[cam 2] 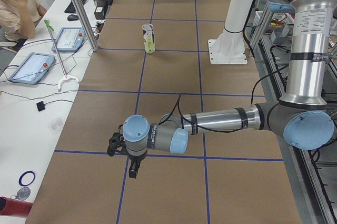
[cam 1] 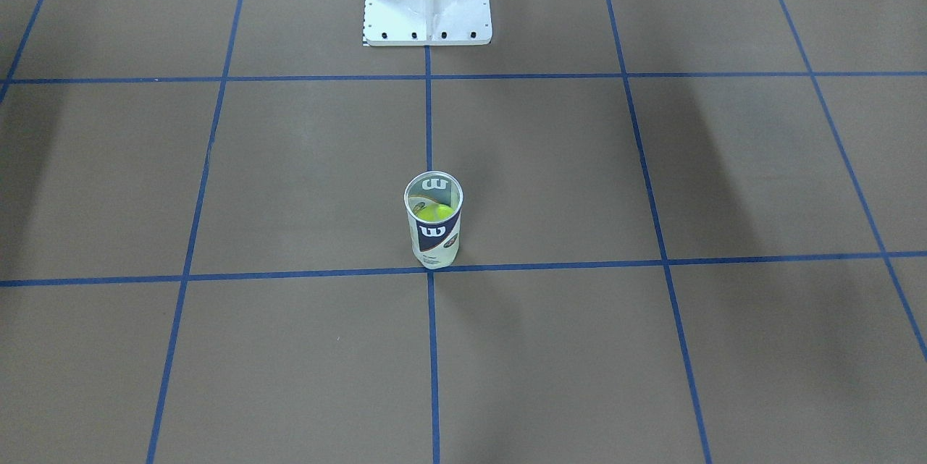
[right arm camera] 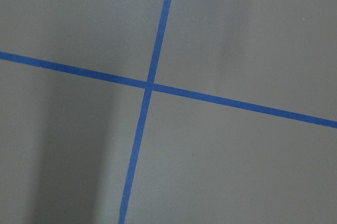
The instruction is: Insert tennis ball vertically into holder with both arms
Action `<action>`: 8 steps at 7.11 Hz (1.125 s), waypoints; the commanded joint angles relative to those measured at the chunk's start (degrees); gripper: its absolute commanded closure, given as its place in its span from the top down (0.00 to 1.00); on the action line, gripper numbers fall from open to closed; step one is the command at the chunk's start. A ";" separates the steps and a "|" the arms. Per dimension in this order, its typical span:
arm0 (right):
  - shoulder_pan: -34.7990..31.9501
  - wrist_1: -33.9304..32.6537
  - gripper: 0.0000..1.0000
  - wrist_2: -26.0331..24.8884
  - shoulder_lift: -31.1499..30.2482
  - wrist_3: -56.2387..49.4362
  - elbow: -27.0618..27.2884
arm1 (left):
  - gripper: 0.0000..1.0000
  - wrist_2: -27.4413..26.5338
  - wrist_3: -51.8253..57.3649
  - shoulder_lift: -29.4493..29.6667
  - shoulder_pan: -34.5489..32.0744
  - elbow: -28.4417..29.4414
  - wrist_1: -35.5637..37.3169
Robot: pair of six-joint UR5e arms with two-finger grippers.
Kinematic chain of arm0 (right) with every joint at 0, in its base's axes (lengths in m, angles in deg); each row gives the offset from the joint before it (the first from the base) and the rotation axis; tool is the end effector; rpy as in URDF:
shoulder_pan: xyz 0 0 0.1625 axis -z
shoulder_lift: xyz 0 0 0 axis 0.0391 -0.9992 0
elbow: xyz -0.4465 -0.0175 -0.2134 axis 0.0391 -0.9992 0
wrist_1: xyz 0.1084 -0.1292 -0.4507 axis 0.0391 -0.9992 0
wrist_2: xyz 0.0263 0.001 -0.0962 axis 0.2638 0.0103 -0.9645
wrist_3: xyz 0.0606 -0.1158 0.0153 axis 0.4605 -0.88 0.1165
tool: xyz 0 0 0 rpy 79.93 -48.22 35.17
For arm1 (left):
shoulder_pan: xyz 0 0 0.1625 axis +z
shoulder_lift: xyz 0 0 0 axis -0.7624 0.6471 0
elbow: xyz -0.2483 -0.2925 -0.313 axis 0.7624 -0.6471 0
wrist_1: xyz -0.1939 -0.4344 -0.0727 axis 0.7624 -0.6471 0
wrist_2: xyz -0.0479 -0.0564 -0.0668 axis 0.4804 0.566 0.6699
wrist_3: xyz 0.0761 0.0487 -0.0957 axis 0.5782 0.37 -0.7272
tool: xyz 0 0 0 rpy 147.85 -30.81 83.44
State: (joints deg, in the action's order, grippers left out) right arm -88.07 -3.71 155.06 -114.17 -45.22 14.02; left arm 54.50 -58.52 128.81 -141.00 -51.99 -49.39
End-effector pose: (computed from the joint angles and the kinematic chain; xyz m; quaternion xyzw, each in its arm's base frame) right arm 0.0539 -0.5756 0.7352 0.0428 -0.3301 -0.0867 0.9390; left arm -0.0567 -0.5654 0.8054 0.0775 0.3624 0.0340 0.9282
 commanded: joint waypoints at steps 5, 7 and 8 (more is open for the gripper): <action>0.05 -0.02 1.00 0.07 -0.56 0.07 0.02 | 0.99 -0.52 4.98 -4.97 -0.17 -5.29 9.16; 0.05 0.07 1.00 -0.01 -1.09 0.16 0.02 | 0.99 -0.52 5.42 -5.14 0.01 -5.82 7.59; 0.05 0.16 1.00 -0.01 -2.13 0.34 0.19 | 0.99 -0.44 5.51 -5.32 -0.08 -6.08 5.84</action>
State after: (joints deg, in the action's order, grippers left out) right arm -88.02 -3.63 155.05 -115.39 -45.05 14.07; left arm 54.00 -53.14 123.68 -141.06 -57.70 -41.78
